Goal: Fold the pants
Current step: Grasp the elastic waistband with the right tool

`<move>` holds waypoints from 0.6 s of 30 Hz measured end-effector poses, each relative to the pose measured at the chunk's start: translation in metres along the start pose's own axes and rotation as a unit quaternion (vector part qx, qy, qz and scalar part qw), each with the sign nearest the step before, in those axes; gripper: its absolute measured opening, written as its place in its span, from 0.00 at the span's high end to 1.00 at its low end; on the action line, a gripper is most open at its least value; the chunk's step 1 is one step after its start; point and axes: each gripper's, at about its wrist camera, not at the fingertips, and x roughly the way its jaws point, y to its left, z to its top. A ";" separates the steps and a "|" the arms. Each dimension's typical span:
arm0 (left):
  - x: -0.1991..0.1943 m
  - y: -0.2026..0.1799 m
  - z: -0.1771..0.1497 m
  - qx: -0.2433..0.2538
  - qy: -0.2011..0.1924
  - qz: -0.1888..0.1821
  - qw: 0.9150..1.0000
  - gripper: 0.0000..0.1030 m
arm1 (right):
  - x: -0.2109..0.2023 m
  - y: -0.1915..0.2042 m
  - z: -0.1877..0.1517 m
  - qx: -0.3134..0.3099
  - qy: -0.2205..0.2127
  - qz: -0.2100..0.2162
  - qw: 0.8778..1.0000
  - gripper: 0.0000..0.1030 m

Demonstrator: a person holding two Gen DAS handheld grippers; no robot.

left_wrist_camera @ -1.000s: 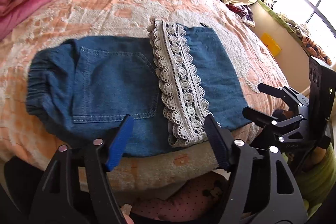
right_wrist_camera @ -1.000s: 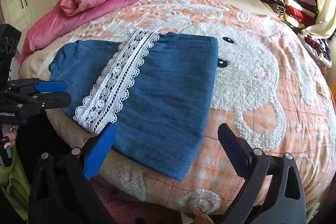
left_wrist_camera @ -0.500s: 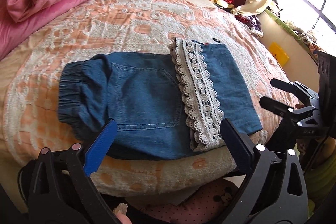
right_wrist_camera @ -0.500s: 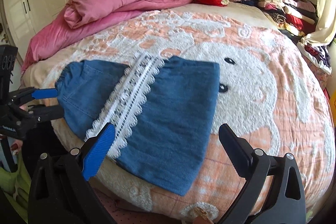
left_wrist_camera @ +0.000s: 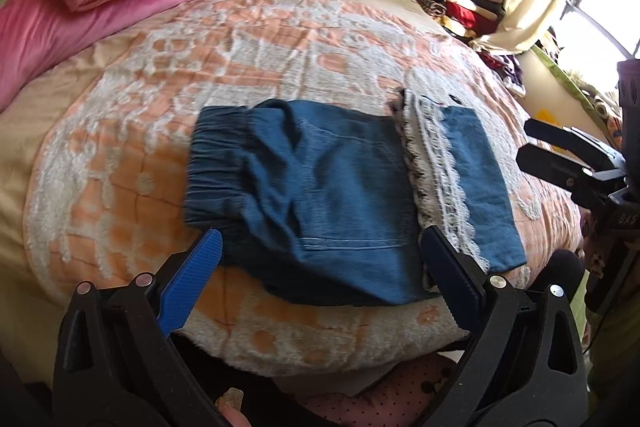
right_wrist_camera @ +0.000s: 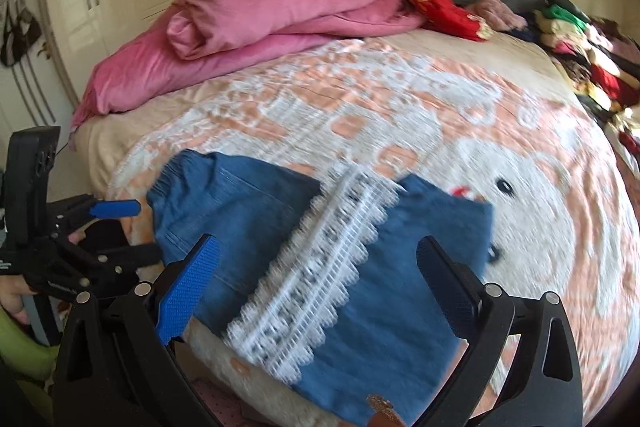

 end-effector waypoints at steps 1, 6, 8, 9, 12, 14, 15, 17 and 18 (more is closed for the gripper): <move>0.000 0.004 0.000 -0.005 0.000 0.002 1.000 0.10 | 0.004 0.003 0.004 -0.006 0.002 0.005 1.000 0.04; 0.004 0.023 -0.002 -0.031 0.005 0.005 0.999 0.10 | 0.027 0.020 0.024 -0.026 0.017 0.025 0.999 0.04; 0.005 0.032 -0.003 -0.051 0.002 -0.002 0.999 0.10 | 0.036 0.026 0.030 -0.037 0.024 0.029 0.999 0.04; 0.007 0.039 -0.004 -0.070 0.005 -0.011 0.998 0.10 | 0.041 0.030 0.034 -0.044 0.027 0.032 0.998 0.04; 0.011 0.048 -0.007 -0.094 0.012 -0.020 0.995 0.15 | 0.055 0.040 0.047 -0.056 0.035 0.048 0.997 0.04; 0.014 0.051 -0.009 -0.104 0.015 -0.029 0.994 0.17 | 0.062 0.043 0.052 -0.060 0.041 0.058 0.996 0.04; 0.016 0.052 -0.010 -0.107 0.017 -0.033 0.994 0.21 | 0.068 0.047 0.056 -0.065 0.044 0.065 0.995 0.04; 0.021 0.053 -0.011 -0.115 0.024 -0.041 0.992 0.33 | 0.079 0.053 0.062 -0.071 0.053 0.073 0.993 0.04; 0.024 0.053 -0.012 -0.120 0.027 -0.045 0.991 0.35 | 0.084 0.055 0.065 -0.074 0.058 0.077 0.993 0.04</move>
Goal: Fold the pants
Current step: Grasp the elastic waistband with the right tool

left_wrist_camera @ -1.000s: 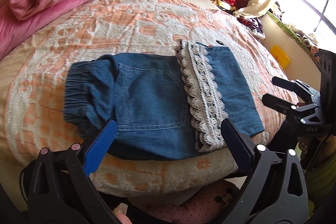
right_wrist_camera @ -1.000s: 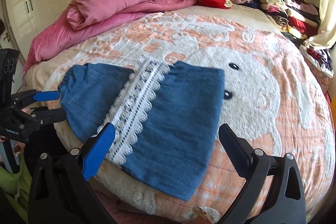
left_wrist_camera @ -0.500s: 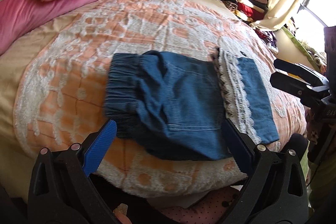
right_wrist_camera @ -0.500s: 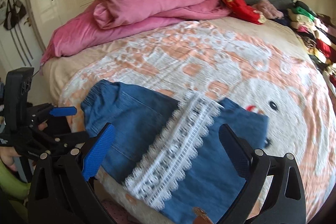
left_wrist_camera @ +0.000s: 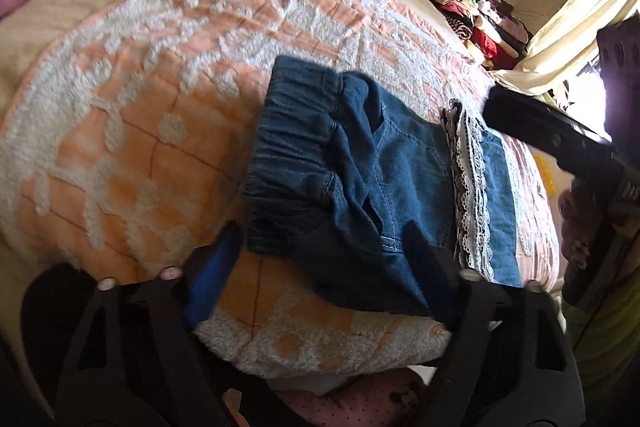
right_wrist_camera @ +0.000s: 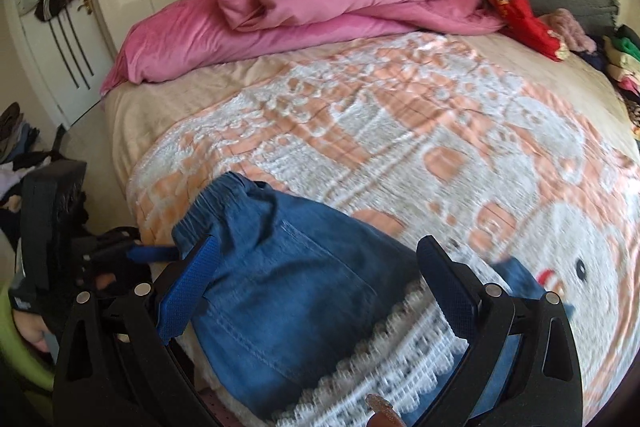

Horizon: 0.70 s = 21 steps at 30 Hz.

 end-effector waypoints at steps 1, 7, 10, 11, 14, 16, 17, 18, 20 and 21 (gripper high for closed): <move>0.003 0.002 0.000 -0.004 0.001 0.002 1.000 0.36 | 0.006 0.001 0.004 -0.002 0.005 0.006 1.000 0.04; 0.009 0.009 -0.001 -0.017 0.001 -0.004 1.000 0.54 | 0.040 0.011 0.023 -0.019 0.038 0.037 0.998 0.04; 0.010 0.011 -0.001 -0.018 0.002 -0.006 1.000 0.54 | 0.061 0.020 0.030 -0.034 0.059 0.049 0.996 0.04; 0.011 0.011 -0.002 -0.019 0.002 -0.007 1.000 0.54 | 0.067 0.023 0.031 -0.038 0.066 0.055 0.996 0.04; 0.011 0.013 -0.002 -0.021 0.002 -0.010 1.000 0.54 | 0.086 0.032 0.033 -0.051 0.087 0.076 0.992 0.05; 0.012 0.014 -0.003 -0.022 0.002 -0.012 1.000 0.54 | 0.098 0.036 0.032 -0.059 0.100 0.084 0.990 0.05; 0.012 0.015 -0.003 -0.022 0.003 -0.013 1.000 0.54 | 0.103 0.038 0.031 -0.062 0.106 0.088 0.988 0.05; 0.012 0.015 -0.003 -0.022 0.003 -0.013 1.000 0.54 | 0.110 0.039 0.030 -0.064 0.112 0.092 0.987 0.05; 0.012 0.015 -0.003 -0.020 0.003 -0.013 1.000 0.54 | 0.121 0.039 0.026 -0.053 0.123 0.112 0.985 0.06; 0.012 0.015 -0.003 -0.020 0.003 -0.014 1.000 0.53 | 0.124 0.039 0.024 -0.049 0.126 0.122 0.983 0.14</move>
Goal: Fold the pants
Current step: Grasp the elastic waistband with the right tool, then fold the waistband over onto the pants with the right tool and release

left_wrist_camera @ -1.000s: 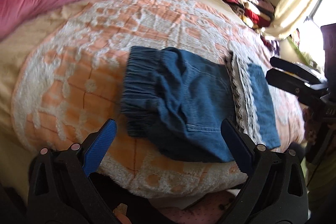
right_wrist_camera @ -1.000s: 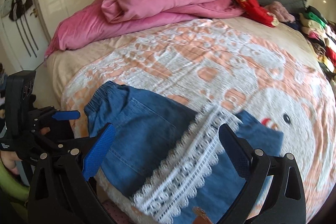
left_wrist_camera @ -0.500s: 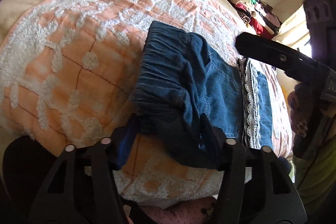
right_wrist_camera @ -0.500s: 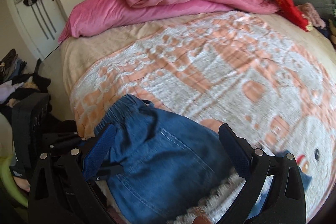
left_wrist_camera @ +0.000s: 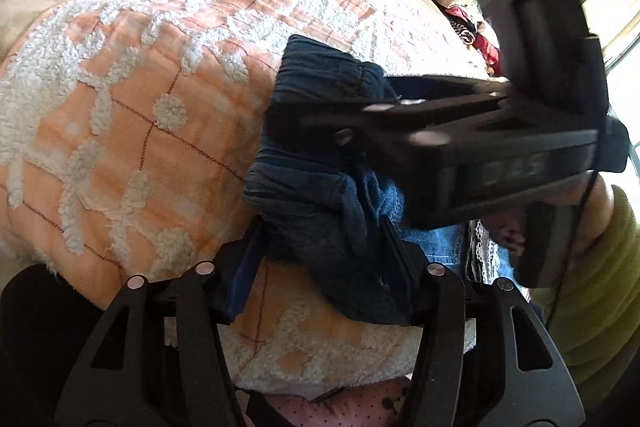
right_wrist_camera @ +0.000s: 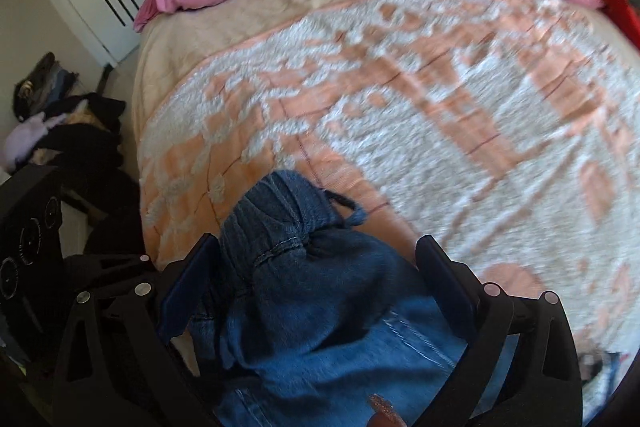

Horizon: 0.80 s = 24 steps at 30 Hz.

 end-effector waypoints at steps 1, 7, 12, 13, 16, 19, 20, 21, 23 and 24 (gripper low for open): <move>0.000 0.000 0.000 0.000 0.000 -0.002 1.000 0.52 | 0.002 -0.001 -0.001 0.001 -0.001 0.010 1.000 0.30; -0.010 0.000 0.001 0.000 -0.011 -0.025 1.000 0.36 | -0.031 -0.010 -0.012 0.010 -0.042 0.066 0.997 0.68; -0.019 -0.011 -0.001 0.007 -0.015 -0.056 0.998 0.23 | -0.083 -0.032 -0.036 0.051 -0.111 0.113 0.986 0.68; -0.019 -0.015 -0.001 0.008 -0.011 -0.067 0.998 0.22 | -0.091 -0.035 -0.040 0.055 -0.119 0.116 0.985 0.68; -0.009 -0.031 0.002 0.011 0.009 -0.102 0.995 0.19 | -0.117 -0.046 -0.056 0.066 -0.146 0.120 0.980 0.68; -0.002 -0.051 0.006 0.018 0.021 -0.134 0.991 0.19 | -0.138 -0.057 -0.071 0.081 -0.167 0.117 0.976 0.68; -0.002 -0.059 0.007 0.020 0.022 -0.146 0.989 0.22 | -0.141 -0.059 -0.075 0.085 -0.171 0.115 0.975 0.68; -0.002 -0.065 0.008 0.022 0.023 -0.154 0.988 0.28 | -0.147 -0.063 -0.081 0.091 -0.177 0.119 0.973 0.66; -0.003 -0.082 0.008 0.035 0.024 -0.161 0.986 0.31 | -0.157 -0.070 -0.090 0.102 -0.188 0.118 0.970 0.66; -0.004 -0.089 0.007 0.044 0.024 -0.161 0.986 0.34 | -0.161 -0.073 -0.095 0.105 -0.193 0.116 0.969 0.65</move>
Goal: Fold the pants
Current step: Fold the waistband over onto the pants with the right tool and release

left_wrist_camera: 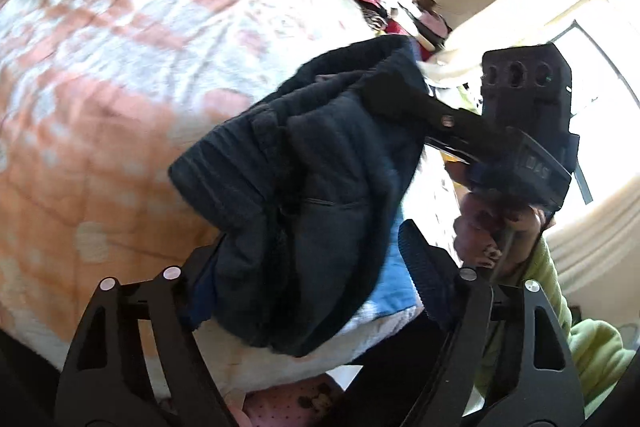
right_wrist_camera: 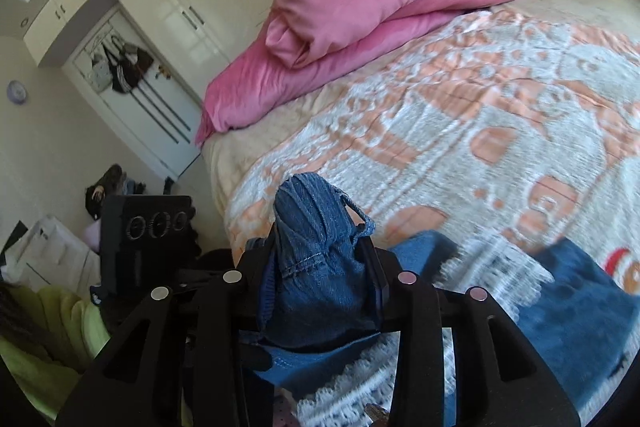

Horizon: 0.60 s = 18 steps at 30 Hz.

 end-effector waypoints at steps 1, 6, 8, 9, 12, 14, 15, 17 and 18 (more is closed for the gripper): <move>0.002 -0.008 0.000 0.008 0.002 0.000 1.000 0.35 | -0.005 -0.002 -0.001 0.002 -0.005 -0.002 1.000 0.62; 0.011 -0.043 -0.009 0.044 0.006 -0.007 0.999 0.39 | -0.034 -0.010 -0.012 0.010 -0.034 -0.014 0.999 0.41; 0.018 -0.055 -0.013 0.065 0.010 -0.004 0.998 0.38 | -0.049 -0.016 -0.020 0.021 -0.049 -0.050 0.997 0.22; 0.023 -0.061 -0.016 0.078 0.016 -0.001 0.997 0.38 | -0.055 -0.020 -0.024 0.031 -0.056 -0.070 0.995 0.20; 0.045 -0.074 -0.025 0.101 0.042 0.004 0.994 0.38 | -0.078 -0.037 -0.048 0.076 -0.071 -0.106 0.989 0.20; 0.061 -0.080 -0.030 0.117 0.060 0.019 0.991 0.38 | -0.092 -0.050 -0.069 0.115 -0.079 -0.109 0.984 0.20; 0.066 -0.082 -0.034 0.124 0.068 0.023 0.990 0.38 | -0.095 -0.055 -0.078 0.130 -0.080 -0.112 0.982 0.18; 0.076 -0.081 -0.040 0.134 0.081 0.035 0.987 0.38 | -0.101 -0.060 -0.096 0.152 -0.081 -0.130 0.976 0.16; 0.077 -0.081 -0.043 0.138 0.084 0.040 0.986 0.38 | -0.101 -0.061 -0.100 0.155 -0.078 -0.137 0.975 0.13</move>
